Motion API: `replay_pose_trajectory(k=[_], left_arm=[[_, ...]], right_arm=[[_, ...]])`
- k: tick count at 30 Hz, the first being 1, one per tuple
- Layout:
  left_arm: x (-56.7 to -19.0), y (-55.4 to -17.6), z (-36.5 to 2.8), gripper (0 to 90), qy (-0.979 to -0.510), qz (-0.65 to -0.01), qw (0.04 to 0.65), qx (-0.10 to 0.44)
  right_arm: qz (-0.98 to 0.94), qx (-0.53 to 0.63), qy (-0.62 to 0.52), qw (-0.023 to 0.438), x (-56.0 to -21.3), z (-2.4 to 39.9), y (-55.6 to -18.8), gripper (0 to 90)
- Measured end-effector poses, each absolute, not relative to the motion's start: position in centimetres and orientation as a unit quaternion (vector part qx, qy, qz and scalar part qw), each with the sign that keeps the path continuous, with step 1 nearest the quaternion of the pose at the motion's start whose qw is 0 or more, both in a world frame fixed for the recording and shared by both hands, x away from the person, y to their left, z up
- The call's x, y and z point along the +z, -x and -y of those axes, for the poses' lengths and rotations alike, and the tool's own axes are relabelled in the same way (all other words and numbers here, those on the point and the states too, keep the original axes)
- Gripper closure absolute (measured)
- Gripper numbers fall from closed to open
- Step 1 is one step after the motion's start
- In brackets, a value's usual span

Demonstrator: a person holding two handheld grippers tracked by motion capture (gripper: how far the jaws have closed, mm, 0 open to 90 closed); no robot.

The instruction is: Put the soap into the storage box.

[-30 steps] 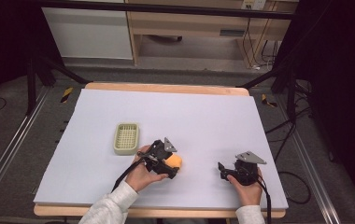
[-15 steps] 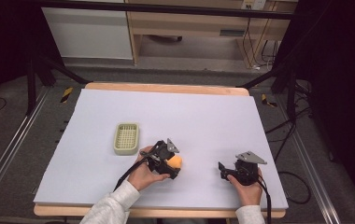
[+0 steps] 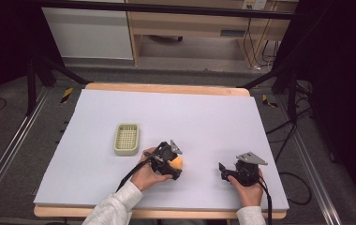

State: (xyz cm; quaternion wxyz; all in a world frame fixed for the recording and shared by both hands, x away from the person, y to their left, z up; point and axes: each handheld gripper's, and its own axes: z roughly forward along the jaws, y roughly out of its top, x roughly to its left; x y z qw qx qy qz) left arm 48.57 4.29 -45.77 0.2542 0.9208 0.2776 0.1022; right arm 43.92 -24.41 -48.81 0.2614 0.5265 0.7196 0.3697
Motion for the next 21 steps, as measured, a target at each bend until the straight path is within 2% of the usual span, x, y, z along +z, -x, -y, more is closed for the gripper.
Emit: replay_pose_trajectory(k=[21], left_arm=[[-45.99, -48.79, -3.87, 25.7, -0.921, -0.289, 0.241, 0.097]], right_arm=[[-0.722, 0.367, -0.523, 0.266, -48.88, 24.46, -44.02, 12.7]])
